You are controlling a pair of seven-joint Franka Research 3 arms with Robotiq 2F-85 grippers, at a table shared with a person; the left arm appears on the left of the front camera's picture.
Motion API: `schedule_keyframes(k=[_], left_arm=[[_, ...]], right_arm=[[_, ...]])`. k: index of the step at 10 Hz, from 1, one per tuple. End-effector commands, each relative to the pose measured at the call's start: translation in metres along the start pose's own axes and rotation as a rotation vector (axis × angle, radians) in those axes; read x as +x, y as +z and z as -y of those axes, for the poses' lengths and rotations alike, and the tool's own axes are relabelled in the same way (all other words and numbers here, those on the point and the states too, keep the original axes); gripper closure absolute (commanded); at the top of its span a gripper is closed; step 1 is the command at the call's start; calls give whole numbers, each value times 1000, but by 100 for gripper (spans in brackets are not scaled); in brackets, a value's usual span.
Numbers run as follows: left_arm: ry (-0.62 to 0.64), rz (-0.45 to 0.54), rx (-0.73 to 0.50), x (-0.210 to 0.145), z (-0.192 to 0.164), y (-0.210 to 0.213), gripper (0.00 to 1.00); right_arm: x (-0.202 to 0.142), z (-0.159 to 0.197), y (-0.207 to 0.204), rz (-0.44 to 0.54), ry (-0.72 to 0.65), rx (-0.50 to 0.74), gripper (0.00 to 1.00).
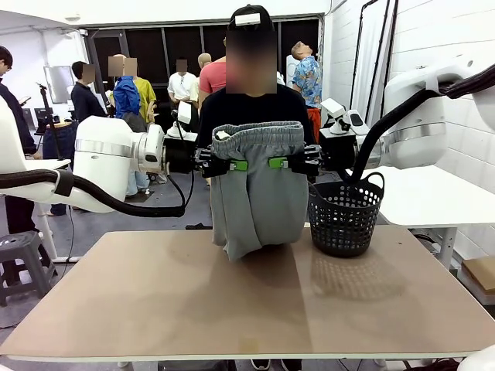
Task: Fold the training pants.
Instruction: Release the ends of the Training pants and then grab the overlapped ends.
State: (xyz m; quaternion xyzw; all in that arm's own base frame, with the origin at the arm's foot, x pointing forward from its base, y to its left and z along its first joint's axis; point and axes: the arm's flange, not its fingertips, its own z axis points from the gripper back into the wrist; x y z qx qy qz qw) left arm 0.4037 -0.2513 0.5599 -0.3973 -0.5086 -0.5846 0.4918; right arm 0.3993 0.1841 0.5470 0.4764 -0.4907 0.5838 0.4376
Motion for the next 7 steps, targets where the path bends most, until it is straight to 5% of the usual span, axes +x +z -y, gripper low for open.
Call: schedule_keyframes(k=[1,7], left_arm=[[-9,30,7,1,4,1,100],[-9,30,7,1,4,1,100]], right_arm=[[3,-1,-1,4,5,4,100],[3,-1,-1,4,5,4,100]])
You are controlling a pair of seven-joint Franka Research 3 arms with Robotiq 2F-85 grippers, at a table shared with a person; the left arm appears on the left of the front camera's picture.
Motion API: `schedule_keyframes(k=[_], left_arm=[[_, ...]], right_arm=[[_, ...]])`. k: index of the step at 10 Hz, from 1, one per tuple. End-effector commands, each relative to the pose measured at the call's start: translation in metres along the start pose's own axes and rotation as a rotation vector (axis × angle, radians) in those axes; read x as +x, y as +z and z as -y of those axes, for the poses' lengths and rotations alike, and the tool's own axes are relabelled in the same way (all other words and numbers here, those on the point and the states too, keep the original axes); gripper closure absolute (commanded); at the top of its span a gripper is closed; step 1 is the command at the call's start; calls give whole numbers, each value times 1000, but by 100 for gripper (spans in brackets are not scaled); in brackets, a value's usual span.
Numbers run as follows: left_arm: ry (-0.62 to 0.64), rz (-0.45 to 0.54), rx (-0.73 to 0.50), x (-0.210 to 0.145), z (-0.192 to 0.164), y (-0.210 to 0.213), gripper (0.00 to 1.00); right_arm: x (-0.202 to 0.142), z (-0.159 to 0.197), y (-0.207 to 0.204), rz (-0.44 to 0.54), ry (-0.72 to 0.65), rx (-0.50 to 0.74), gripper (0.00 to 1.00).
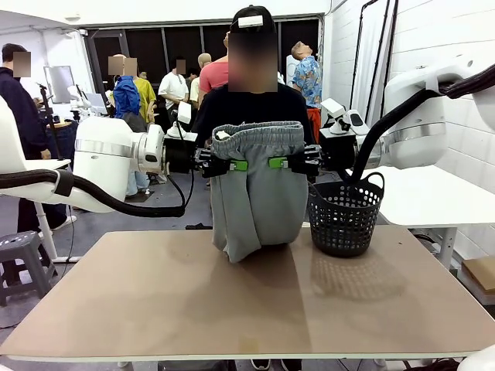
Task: Fold the training pants.
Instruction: Release the ends of the Training pants and then grab the overlapped ends.
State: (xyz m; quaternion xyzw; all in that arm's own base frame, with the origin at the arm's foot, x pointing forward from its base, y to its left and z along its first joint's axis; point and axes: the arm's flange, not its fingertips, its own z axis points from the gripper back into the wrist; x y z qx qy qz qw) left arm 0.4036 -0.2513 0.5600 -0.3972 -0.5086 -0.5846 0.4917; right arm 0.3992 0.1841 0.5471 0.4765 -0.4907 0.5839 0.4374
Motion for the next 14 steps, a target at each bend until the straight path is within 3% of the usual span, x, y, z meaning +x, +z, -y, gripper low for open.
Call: schedule_keyframes(k=[1,14], left_arm=[[-8,30,7,1,4,1,100],[-8,30,7,1,4,1,100]], right_arm=[[3,-1,-1,4,4,4,100],[3,-1,-1,4,4,4,100]])
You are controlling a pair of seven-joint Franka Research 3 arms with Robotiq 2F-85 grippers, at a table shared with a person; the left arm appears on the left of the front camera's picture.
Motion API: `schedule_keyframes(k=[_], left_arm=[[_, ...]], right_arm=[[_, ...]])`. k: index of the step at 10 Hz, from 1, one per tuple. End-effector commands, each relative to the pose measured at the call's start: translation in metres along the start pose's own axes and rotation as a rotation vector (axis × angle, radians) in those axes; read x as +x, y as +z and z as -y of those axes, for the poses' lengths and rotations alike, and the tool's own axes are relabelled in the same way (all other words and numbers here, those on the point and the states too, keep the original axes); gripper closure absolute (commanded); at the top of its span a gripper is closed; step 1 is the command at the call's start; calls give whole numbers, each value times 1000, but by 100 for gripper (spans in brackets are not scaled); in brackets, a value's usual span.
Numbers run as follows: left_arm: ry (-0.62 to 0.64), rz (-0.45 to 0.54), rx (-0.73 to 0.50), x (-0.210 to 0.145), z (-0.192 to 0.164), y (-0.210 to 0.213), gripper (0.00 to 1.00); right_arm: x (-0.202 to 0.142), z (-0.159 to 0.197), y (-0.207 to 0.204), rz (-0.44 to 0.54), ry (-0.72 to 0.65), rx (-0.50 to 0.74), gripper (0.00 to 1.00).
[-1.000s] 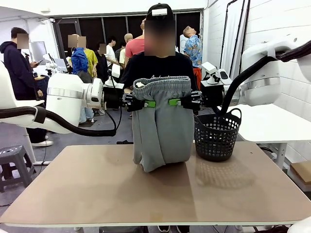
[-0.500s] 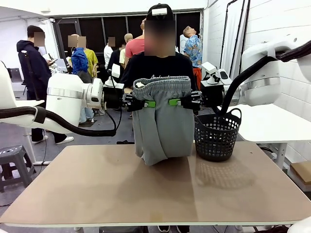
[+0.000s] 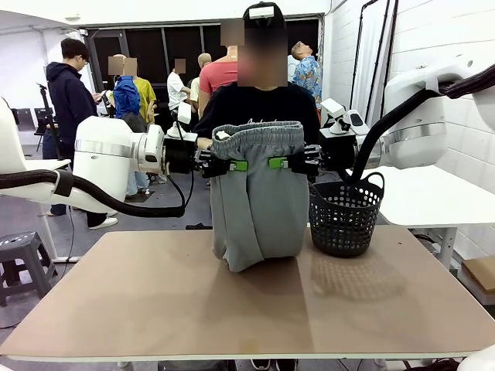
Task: Fold the training pants.
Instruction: Release the ends of the Training pants and then grab the overlapped ends.
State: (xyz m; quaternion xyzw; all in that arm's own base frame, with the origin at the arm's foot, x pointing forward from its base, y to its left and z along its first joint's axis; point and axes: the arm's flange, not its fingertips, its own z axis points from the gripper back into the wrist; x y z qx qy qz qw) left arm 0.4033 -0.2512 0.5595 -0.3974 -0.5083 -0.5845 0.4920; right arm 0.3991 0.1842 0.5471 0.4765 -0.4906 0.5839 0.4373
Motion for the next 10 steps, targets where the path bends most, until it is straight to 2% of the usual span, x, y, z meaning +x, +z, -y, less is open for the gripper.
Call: schedule_keyframes(k=[1,10], left_arm=[[-9,30,7,1,3,1,100],[-9,30,7,1,3,1,100]], right_arm=[[3,-1,-1,4,4,4,100],[3,-1,-1,4,4,4,100]])
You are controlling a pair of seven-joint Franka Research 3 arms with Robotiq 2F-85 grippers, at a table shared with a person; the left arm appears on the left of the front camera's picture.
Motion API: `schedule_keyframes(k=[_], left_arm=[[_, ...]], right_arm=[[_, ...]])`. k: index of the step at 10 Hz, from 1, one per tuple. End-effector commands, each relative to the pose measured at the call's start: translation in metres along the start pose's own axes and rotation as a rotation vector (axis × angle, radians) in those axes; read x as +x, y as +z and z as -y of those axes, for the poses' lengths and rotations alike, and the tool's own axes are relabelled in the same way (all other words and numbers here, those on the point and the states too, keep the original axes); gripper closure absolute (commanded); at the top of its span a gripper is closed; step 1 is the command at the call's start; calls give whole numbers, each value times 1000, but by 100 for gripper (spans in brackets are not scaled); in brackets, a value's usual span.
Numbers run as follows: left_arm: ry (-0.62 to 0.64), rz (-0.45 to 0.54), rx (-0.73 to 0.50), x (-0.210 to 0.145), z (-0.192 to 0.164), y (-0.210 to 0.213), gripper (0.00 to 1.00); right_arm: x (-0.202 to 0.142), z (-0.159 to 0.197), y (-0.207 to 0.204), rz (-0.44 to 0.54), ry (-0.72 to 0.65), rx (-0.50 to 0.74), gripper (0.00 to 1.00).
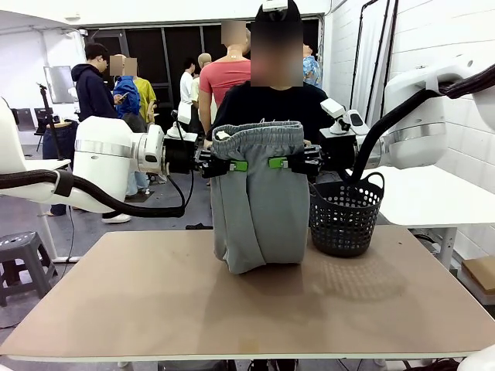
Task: Fold the training pants.
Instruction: Release the ends of the Training pants and then grab the overlapped ends.
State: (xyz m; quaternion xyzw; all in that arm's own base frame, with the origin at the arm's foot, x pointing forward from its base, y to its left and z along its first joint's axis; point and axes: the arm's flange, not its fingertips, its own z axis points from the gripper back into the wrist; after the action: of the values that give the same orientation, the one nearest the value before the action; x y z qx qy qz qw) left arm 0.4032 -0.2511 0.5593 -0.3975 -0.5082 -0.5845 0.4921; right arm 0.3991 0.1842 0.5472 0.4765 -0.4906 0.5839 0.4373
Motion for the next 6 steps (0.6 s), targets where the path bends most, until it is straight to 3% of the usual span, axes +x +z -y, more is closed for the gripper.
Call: schedule_keyframes(k=[1,6], left_arm=[[-10,30,8,1,3,1,100],[-10,30,8,1,3,1,100]], right_arm=[[3,-1,-1,4,4,4,100],[3,-1,-1,4,4,4,100]])
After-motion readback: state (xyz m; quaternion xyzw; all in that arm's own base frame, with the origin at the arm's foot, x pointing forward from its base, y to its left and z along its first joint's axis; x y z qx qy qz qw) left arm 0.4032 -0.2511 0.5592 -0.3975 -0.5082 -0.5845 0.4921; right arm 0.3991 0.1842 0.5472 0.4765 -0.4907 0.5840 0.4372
